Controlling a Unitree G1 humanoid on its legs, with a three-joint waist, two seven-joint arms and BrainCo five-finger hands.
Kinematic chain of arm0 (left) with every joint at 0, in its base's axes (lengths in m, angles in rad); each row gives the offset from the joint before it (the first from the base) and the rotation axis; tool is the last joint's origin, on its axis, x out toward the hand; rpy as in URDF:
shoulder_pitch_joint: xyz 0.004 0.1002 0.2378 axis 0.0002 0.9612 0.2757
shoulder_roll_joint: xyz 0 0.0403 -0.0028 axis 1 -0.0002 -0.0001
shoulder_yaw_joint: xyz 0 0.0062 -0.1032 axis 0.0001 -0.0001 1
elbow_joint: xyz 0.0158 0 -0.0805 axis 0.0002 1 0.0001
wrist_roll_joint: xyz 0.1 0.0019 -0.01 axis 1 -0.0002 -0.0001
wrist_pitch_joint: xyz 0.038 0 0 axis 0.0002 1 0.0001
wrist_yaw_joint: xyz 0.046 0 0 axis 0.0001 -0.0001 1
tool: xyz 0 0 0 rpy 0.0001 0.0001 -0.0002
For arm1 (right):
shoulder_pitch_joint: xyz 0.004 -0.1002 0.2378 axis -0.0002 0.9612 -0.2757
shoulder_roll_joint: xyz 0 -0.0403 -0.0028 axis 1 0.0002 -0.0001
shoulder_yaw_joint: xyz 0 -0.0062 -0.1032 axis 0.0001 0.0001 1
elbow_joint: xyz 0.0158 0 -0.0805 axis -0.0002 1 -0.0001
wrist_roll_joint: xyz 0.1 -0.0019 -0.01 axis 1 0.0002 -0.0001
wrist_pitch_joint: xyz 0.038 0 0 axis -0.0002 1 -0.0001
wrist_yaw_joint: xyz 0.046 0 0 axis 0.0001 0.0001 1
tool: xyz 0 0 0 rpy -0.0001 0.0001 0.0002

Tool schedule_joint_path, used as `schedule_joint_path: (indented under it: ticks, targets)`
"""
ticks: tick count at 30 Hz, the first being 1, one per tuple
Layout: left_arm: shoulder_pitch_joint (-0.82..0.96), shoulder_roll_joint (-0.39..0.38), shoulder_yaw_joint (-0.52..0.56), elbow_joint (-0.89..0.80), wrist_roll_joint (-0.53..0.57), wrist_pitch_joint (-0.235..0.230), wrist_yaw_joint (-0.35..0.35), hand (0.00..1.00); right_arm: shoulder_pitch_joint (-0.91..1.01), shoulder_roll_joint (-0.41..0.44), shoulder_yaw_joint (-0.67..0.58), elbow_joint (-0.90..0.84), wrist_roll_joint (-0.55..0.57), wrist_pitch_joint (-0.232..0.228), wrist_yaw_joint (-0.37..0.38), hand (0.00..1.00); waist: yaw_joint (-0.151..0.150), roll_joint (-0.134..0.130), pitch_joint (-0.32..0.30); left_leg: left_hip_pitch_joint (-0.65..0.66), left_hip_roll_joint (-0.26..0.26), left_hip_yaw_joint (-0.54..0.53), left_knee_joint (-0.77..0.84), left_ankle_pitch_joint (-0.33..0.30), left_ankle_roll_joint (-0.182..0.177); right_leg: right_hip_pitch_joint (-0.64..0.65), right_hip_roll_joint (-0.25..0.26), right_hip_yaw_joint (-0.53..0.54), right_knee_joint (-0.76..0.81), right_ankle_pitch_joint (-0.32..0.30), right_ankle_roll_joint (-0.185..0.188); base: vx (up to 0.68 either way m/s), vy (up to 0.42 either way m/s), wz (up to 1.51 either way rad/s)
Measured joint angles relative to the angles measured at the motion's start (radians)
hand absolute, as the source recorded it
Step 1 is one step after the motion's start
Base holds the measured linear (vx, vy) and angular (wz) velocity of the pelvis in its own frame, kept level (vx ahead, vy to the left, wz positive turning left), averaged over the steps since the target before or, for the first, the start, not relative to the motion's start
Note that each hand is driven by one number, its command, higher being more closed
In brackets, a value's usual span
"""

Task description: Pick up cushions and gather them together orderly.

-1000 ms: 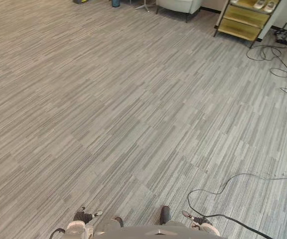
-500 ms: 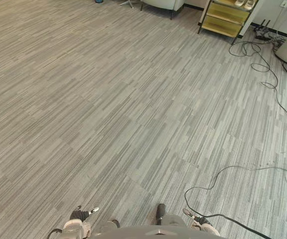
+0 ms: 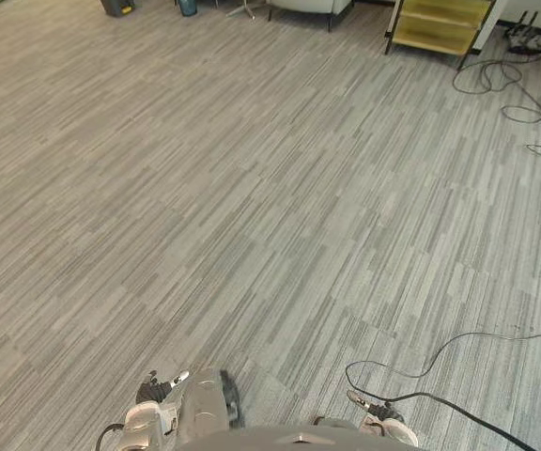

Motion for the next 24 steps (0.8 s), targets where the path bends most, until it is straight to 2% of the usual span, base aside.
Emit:
schedule_joint_path:
  ticks: [1,2,3,4,6,8,9,10,12,13,14,15,16,17,18,19,20,21,22,23,24]
  targets:
    - [0.002,0.000,0.006,0.001,-0.001,-0.001,0.000,0.00,-0.003,0.001,0.012,0.001,0.000,0.000,-0.002,0.00,0.005,-0.003,-0.001,-0.003,-0.005,-0.008,-0.023,0.064,0.013,0.005,-0.005,0.014,-0.005,-0.010,0.009,0.51,0.326,-0.77]
    - [0.010,0.005,0.029,0.004,-0.001,0.000,0.000,0.00,-0.014,0.013,0.024,0.000,0.000,0.000,-0.005,0.00,0.025,-0.030,-0.012,0.006,-0.027,-0.005,-0.001,0.139,0.034,0.011,-0.028,0.053,-0.017,-0.034,-0.014,0.59,0.282,-0.74]
    - [0.009,0.014,0.037,-0.001,0.000,-0.003,0.001,0.00,-0.021,0.038,0.018,0.000,-0.005,0.001,-0.004,0.00,0.025,-0.050,-0.016,-0.019,-0.028,0.004,0.077,0.063,0.051,0.015,-0.040,0.072,-0.006,-0.024,-0.043,0.60,0.272,-0.63]
    - [0.008,0.017,0.040,-0.002,0.000,-0.004,0.000,0.00,-0.026,0.049,0.016,-0.002,-0.006,0.000,-0.003,0.00,0.024,-0.055,-0.017,-0.033,-0.026,0.001,0.117,0.033,0.066,0.010,-0.043,0.079,0.011,-0.017,-0.046,0.52,0.219,-0.25]
    - [0.009,0.034,0.043,-0.004,-0.001,-0.004,0.000,0.00,-0.025,0.078,0.016,0.001,-0.014,0.002,0.004,0.00,0.032,-0.096,-0.030,-0.014,-0.037,0.033,0.211,-0.065,0.115,-0.008,-0.091,0.098,0.134,0.005,0.017,0.52,0.258,-0.15]
    - [0.009,0.035,0.035,0.004,-0.001,-0.003,0.001,0.00,-0.026,0.077,0.016,-0.002,-0.017,0.001,0.008,0.00,0.043,-0.100,-0.033,0.049,-0.045,0.054,0.217,-0.113,0.129,-0.083,-0.120,0.126,0.346,0.047,0.064,0.49,0.207,-0.23]
    - [0.009,0.041,0.017,0.008,0.000,0.000,0.000,0.00,-0.025,0.078,0.017,-0.009,-0.022,0.001,0.009,0.00,0.037,-0.099,-0.032,0.097,-0.052,0.059,0.210,-0.136,0.146,-0.155,-0.132,0.152,0.545,0.114,0.104,0.47,0.154,-0.03]
    - [0.008,0.051,-0.010,0.007,0.001,0.003,0.000,0.00,-0.026,0.077,0.018,-0.025,-0.035,0.000,0.011,0.00,0.027,-0.100,-0.033,0.149,-0.057,0.058,0.195,-0.155,0.152,-0.228,-0.135,0.159,0.752,0.151,0.123,0.53,0.112,0.05]
    - [0.008,0.053,-0.024,0.007,0.001,0.003,-0.001,0.00,-0.026,0.076,0.019,-0.037,-0.042,-0.002,0.014,0.00,0.019,-0.093,-0.028,0.218,-0.061,0.057,0.160,-0.163,0.154,-0.296,-0.139,0.111,0.914,0.151,0.113,0.36,-0.002,0.04]
    - [0.006,0.050,-0.033,0.006,0.001,0.004,-0.001,0.00,-0.027,0.073,0.019,-0.040,-0.045,-0.003,0.016,0.00,0.015,-0.086,-0.024,0.306,-0.064,0.056,0.097,-0.167,0.148,-0.358,-0.143,0.035,1.008,0.125,0.061,0.38,-0.060,-0.07]
    - [0.002,0.049,-0.041,0.006,0.001,0.004,-0.001,0.00,-0.027,0.070,0.019,-0.042,-0.046,-0.003,0.016,0.00,0.014,-0.086,-0.024,0.338,-0.063,0.056,0.071,-0.172,0.140,-0.380,-0.142,0.007,1.023,0.109,0.037,0.45,-0.110,-0.11]
    - [-0.001,0.049,-0.055,0.009,0.001,0.005,-0.001,0.00,-0.028,0.063,0.018,-0.040,-0.047,-0.004,0.016,0.00,0.009,-0.085,-0.023,0.389,-0.063,0.056,0.036,-0.175,0.126,-0.423,-0.143,-0.046,1.023,0.067,0.008,0.38,-0.129,-0.03]
    - [-0.003,0.045,-0.060,0.016,0.001,0.005,-0.002,0.00,-0.029,0.056,0.018,-0.037,-0.048,-0.005,0.016,0.00,0.005,-0.084,-0.022,0.418,-0.063,0.056,0.015,-0.175,0.123,-0.439,-0.142,-0.073,0.999,0.044,-0.006,0.45,-0.212,0.05]
    - [-0.018,0.029,-0.071,0.032,0.000,0.005,-0.003,0.00,-0.030,0.037,0.018,-0.036,-0.052,-0.003,0.016,0.00,-0.020,-0.078,-0.020,0.492,-0.058,0.056,-0.042,-0.174,0.116,-0.475,-0.137,-0.157,0.871,-0.011,-0.039,0.38,-0.210,0.06]
    - [-0.019,0.020,-0.072,0.034,0.001,0.005,-0.003,0.00,-0.029,0.030,0.018,-0.034,-0.052,-0.002,0.016,0.00,-0.027,-0.072,-0.018,0.515,-0.052,0.057,-0.063,-0.175,0.106,-0.495,-0.126,-0.182,0.799,-0.019,-0.047,0.45,-0.289,0.08]
    - [-0.024,0.006,-0.077,0.037,0.001,0.005,-0.003,0.00,-0.030,0.025,0.014,-0.038,-0.049,-0.002,0.017,0.00,-0.041,-0.059,-0.010,0.550,-0.033,0.057,-0.094,-0.175,0.077,-0.533,-0.097,-0.212,0.642,-0.011,-0.057,0.39,-0.292,0.05]
    - [-0.029,0.001,-0.088,0.047,0.003,0.005,-0.003,0.00,-0.038,0.016,0.009,-0.038,-0.049,-0.004,0.018,0.00,-0.050,-0.053,-0.006,0.581,-0.016,0.057,-0.127,-0.176,0.058,-0.563,-0.065,-0.213,0.458,0.050,-0.051,0.41,-0.316,0.12]
    - [-0.031,0.003,-0.091,0.055,0.003,0.005,-0.003,0.00,-0.042,0.012,0.010,-0.035,-0.050,-0.003,0.018,0.00,-0.057,-0.053,-0.006,0.599,-0.008,0.054,-0.145,-0.175,0.043,-0.567,-0.049,-0.206,0.353,0.099,-0.042,0.46,-0.351,0.26]
    - [-0.033,0.007,-0.090,0.066,0.006,0.005,-0.003,0.00,-0.024,0.011,0.008,-0.034,-0.052,0.002,0.018,0.00,-0.068,-0.064,-0.005,0.645,-0.011,0.036,-0.185,-0.173,0.022,-0.551,-0.033,-0.167,0.143,0.195,-0.020,0.40,-0.311,0.35]
    - [-0.031,0.012,-0.088,0.069,0.011,0.005,-0.003,0.00,-0.016,0.012,0.005,-0.033,-0.050,0.001,0.018,0.00,-0.072,-0.071,-0.002,0.672,-0.019,0.022,-0.205,-0.176,0.012,-0.537,-0.031,-0.151,0.100,0.295,-0.024,0.40,-0.298,0.29]
    - [-0.035,0.007,-0.085,0.086,0.017,0.005,-0.003,0.00,-0.018,0.003,0.005,-0.029,-0.052,0.003,0.019,0.00,-0.069,-0.058,0.005,0.709,0.000,0.001,-0.216,-0.174,0.014,-0.529,-0.010,-0.131,0.134,0.390,-0.071,0.38,-0.299,0.04]
